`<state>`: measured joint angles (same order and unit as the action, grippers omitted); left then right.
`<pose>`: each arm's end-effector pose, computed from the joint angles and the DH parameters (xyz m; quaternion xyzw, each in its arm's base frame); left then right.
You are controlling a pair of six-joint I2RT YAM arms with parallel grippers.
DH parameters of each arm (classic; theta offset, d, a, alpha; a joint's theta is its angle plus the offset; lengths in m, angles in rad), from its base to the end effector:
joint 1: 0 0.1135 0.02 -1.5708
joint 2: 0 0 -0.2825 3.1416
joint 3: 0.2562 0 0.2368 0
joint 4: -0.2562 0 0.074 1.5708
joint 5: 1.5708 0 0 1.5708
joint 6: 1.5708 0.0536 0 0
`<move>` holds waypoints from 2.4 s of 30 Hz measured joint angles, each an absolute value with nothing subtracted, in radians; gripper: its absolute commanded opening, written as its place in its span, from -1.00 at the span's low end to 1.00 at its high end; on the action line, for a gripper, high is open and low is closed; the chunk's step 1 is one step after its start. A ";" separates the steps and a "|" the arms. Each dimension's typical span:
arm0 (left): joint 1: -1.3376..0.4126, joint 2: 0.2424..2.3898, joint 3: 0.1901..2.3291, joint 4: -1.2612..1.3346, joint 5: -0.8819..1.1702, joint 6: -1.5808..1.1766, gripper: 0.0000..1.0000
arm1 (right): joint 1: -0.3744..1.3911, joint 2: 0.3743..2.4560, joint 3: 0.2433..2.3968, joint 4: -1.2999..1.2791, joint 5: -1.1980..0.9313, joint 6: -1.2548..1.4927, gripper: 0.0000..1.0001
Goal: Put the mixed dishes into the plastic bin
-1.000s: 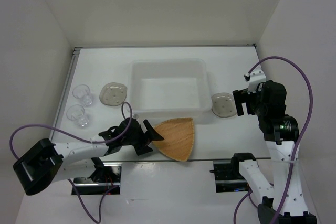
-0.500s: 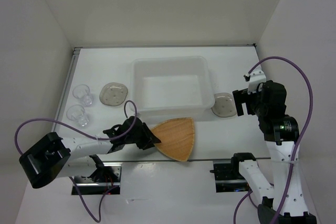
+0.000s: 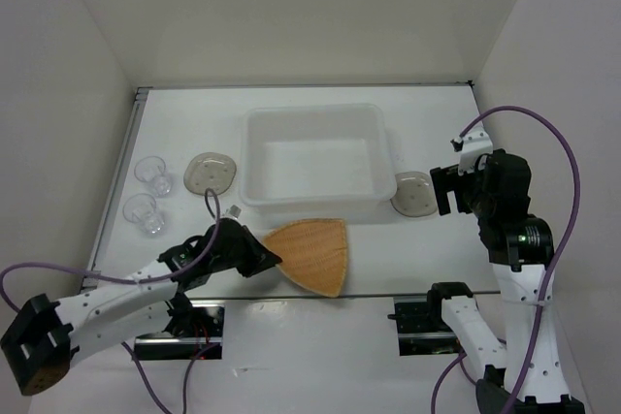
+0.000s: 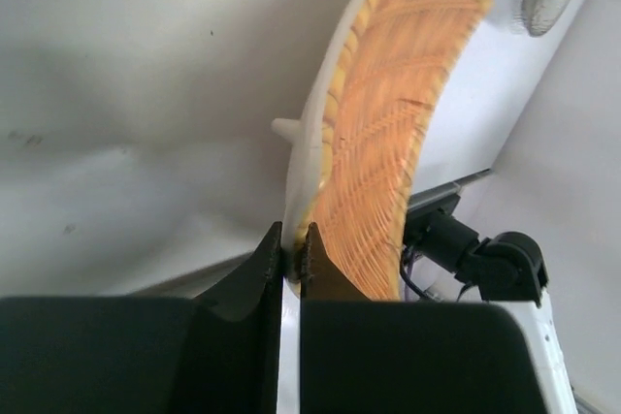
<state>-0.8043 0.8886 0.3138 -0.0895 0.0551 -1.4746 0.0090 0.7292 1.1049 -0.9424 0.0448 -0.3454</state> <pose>0.1138 -0.1225 0.1800 -0.2842 0.8527 -0.4080 0.1605 0.1080 -0.0014 0.3731 -0.1439 0.8646 -0.0999 0.4710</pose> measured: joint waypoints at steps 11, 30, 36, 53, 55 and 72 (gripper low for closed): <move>-0.804 0.515 0.487 -0.443 0.147 -1.487 -1.00 | 0.009 0.703 1.098 -0.941 0.052 -0.345 0.98; -0.419 1.510 1.536 -0.524 0.483 -0.855 -1.00 | 0.009 0.657 1.092 -0.935 0.071 -0.337 0.98; -0.282 1.814 1.671 -0.567 0.530 -0.705 -1.00 | 0.009 0.634 1.092 -0.934 0.076 -0.330 0.98; -0.300 2.065 1.712 -0.574 0.530 -0.606 -0.52 | 0.009 0.635 1.092 -0.934 0.092 -0.326 0.98; -0.305 2.094 1.713 -0.576 0.527 -0.604 -0.11 | 0.009 0.640 1.092 -0.933 0.094 -0.323 0.98; -0.320 2.075 2.085 -0.767 0.393 -0.602 1.00 | -0.004 1.093 1.129 -0.825 0.192 -0.355 0.98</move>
